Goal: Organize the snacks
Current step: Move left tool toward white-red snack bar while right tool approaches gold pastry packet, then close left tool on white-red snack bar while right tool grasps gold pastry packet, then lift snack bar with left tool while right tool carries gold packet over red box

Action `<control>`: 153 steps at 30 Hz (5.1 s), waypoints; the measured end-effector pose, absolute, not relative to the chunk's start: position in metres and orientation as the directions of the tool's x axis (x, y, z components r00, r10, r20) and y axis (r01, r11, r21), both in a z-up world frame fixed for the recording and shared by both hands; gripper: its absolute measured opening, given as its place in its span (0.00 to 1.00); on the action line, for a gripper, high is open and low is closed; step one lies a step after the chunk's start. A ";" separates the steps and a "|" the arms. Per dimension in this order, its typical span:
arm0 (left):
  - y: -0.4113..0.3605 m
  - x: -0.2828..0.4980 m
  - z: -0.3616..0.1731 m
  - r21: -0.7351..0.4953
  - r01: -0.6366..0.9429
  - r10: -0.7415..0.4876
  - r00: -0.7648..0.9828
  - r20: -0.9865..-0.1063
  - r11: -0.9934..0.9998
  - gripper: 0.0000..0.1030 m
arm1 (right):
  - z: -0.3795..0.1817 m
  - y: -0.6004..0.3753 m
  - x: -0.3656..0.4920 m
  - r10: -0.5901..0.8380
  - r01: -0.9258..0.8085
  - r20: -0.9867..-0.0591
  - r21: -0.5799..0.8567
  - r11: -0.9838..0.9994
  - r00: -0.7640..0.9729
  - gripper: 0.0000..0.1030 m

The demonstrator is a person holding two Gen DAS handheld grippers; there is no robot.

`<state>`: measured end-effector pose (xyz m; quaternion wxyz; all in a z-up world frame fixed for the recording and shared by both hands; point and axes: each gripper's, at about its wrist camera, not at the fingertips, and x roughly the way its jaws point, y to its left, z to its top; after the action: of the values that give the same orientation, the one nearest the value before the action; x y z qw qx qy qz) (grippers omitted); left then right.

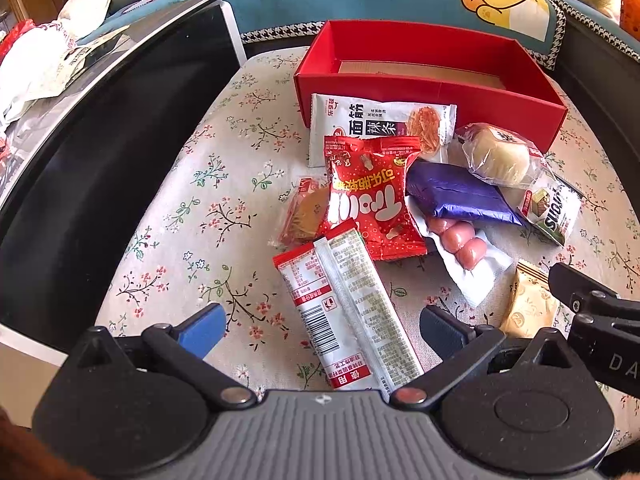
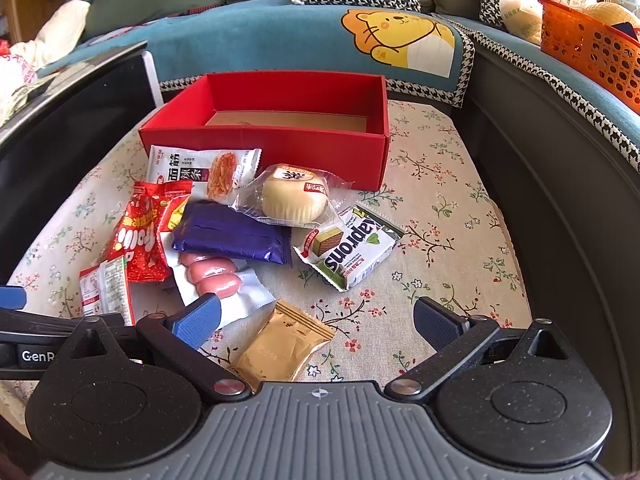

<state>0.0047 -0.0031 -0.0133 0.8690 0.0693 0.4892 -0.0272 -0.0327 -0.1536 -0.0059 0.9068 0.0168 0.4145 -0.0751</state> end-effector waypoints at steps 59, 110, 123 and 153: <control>-0.003 0.026 -0.051 0.063 -0.009 0.062 0.383 -0.922 0.998 1.00 | -0.005 -0.166 -0.031 -0.065 0.145 -0.786 0.032 0.989 0.614 1.00; 0.020 0.017 -0.069 0.055 0.046 0.034 0.381 -0.924 0.997 1.00 | -0.055 -0.145 -0.004 -0.108 0.051 -0.886 -0.096 0.994 0.451 0.66; 0.009 0.008 -0.054 0.032 0.123 -0.017 0.377 -0.926 0.992 0.89 | -0.046 -0.162 -0.020 -0.066 0.062 -0.881 -0.042 0.997 0.468 0.46; -0.001 0.016 -0.053 0.025 0.211 -0.055 0.366 -0.929 0.977 1.00 | 0.000 -0.154 -0.014 0.034 0.004 -0.817 0.044 0.999 0.575 0.46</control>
<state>0.0157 -0.0009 -0.0534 0.8234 0.0697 0.5574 -0.0809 -0.0140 -0.1542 0.0001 0.8872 0.0203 0.4608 0.0084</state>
